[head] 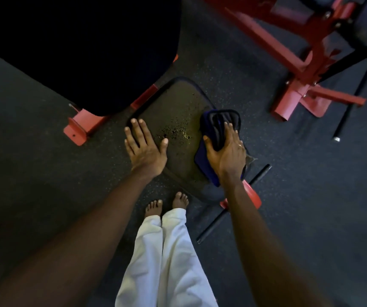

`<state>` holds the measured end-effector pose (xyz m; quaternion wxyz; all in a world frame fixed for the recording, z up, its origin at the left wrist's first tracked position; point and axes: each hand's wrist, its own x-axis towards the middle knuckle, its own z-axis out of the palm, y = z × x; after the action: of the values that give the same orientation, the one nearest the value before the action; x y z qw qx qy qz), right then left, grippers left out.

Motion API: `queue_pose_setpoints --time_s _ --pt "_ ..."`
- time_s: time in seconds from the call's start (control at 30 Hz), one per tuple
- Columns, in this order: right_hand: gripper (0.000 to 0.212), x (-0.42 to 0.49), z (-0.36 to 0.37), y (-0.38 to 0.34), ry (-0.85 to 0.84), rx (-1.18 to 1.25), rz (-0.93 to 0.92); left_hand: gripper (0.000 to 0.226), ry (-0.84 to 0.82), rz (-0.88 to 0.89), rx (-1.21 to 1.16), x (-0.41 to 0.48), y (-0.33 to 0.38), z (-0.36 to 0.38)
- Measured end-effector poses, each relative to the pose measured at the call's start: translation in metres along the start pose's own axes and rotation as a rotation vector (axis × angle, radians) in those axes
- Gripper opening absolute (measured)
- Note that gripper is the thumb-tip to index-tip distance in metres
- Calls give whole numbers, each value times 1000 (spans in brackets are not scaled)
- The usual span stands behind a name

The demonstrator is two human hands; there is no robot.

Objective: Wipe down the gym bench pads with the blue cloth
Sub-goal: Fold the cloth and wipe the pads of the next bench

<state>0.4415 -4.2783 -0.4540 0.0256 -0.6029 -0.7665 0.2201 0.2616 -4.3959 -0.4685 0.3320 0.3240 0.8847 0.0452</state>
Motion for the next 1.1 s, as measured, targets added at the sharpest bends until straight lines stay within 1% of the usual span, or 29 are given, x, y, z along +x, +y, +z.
queue_pose_setpoints --time_s 0.07,0.17,0.4,0.53,0.6,0.73,0.77,0.83,0.9,0.97,1.03,1.07,1.1 --pt "81 0 4 -3 24 -11 14 90 -33 -6 -8 0 1 -3" --pt "79 -3 7 -1 28 -45 -14 91 -69 -12 -4 2 1 -6" --pt "79 1 4 -4 -39 -79 -23 91 -118 -48 15 5 5 -7" --pt "80 4 4 -1 -92 -114 -42 91 -131 -35 7 6 4 -7" --pt "79 9 2 -1 -134 -171 -109 91 -136 -39 9 6 4 -6" --pt "75 37 -9 3 -224 -259 -410 90 -111 -52 35 10 4 -4" --pt "75 46 -11 1 -238 -267 -457 90 -109 -62 28 10 4 -3" --pt "76 62 -11 -7 -271 -249 -491 89 -99 -79 23 10 3 1" --pt "75 74 -9 -16 -284 -223 -492 88 -64 -96 38 13 4 6" --pt "75 79 -7 -19 -285 -201 -491 87 -17 -123 0 14 4 7" --pt "75 80 -6 -16 -290 -187 -524 83 123 -138 -61 5 10 13" --pt "74 82 -5 -14 -294 -178 -546 80 223 -171 -136 -5 18 19" --pt "73 83 -5 -12 -297 -166 -566 77 314 -244 -251 -16 32 29"
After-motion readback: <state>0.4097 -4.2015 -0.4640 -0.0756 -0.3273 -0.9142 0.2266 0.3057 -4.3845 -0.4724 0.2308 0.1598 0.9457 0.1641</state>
